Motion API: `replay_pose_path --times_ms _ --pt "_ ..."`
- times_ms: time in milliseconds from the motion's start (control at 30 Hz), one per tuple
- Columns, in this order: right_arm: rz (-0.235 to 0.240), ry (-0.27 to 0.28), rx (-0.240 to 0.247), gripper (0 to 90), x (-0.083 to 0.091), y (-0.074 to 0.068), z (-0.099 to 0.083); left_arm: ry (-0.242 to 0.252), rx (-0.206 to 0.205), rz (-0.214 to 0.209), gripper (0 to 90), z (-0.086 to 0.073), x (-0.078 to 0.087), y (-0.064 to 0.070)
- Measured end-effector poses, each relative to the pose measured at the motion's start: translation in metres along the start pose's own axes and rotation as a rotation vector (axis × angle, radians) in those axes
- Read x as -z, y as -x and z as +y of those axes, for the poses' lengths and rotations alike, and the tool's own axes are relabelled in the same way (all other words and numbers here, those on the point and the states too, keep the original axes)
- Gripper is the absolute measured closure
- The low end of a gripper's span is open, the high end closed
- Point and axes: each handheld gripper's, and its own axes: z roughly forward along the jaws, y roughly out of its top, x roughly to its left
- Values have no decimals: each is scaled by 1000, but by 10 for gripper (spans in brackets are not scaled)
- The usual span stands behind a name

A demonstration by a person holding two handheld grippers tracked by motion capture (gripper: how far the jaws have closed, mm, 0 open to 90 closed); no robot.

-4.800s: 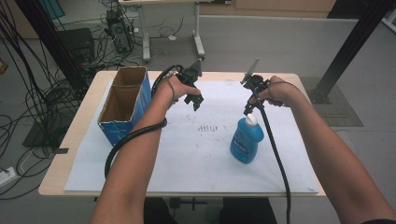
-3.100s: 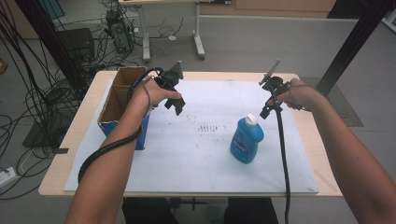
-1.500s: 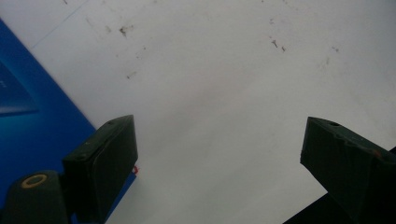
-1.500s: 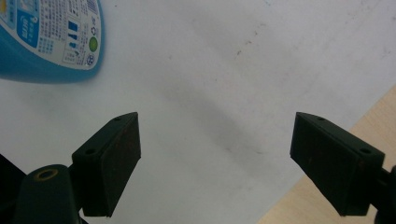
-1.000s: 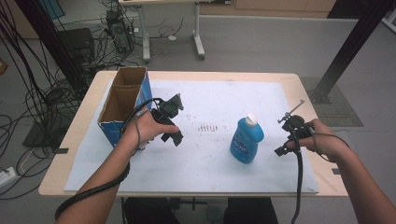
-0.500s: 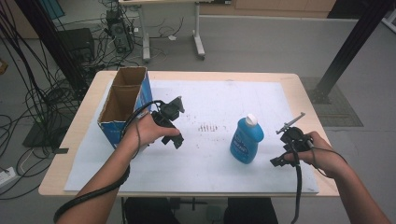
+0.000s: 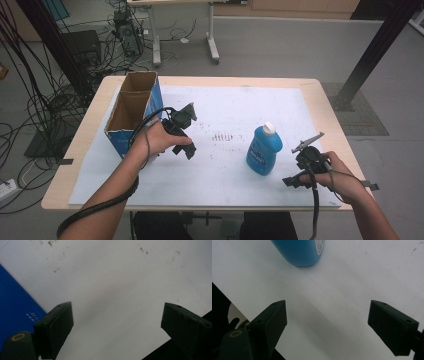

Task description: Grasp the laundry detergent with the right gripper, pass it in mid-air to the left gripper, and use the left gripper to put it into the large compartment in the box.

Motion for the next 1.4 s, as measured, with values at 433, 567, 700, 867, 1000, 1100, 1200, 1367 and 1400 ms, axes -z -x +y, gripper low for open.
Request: replay_pose_path --times_ms 433,567,700,867,1000,1100,1200,1367,1400 --pt "13 87 -8 152 -15 -9 -13 -3 -3 7 112 1 0 0" --pt "10 121 -18 149 -17 -11 -15 1 -4 5 112 2 0 1" --pt "3 156 -17 148 -21 -14 -17 -2 -6 2 112 3 -2 3" --pt "1 211 -5 148 -25 -17 -19 -7 -13 1 112 4 -3 4" --pt "2 248 1 148 -26 -19 -20 -7 -10 4 112 5 -3 5" --pt "-8 270 8 148 -26 -20 -20 -8 -13 4 112 5 -2 5" --pt "-13 300 13 148 -26 -21 -20 -15 -17 7 112 5 -1 6" --pt "-14 360 14 147 -26 -23 -22 -18 -19 10 112 5 -1 7" --pt "-9 369 22 141 -27 -23 -22 -18 -19 11 112 5 -1 8"
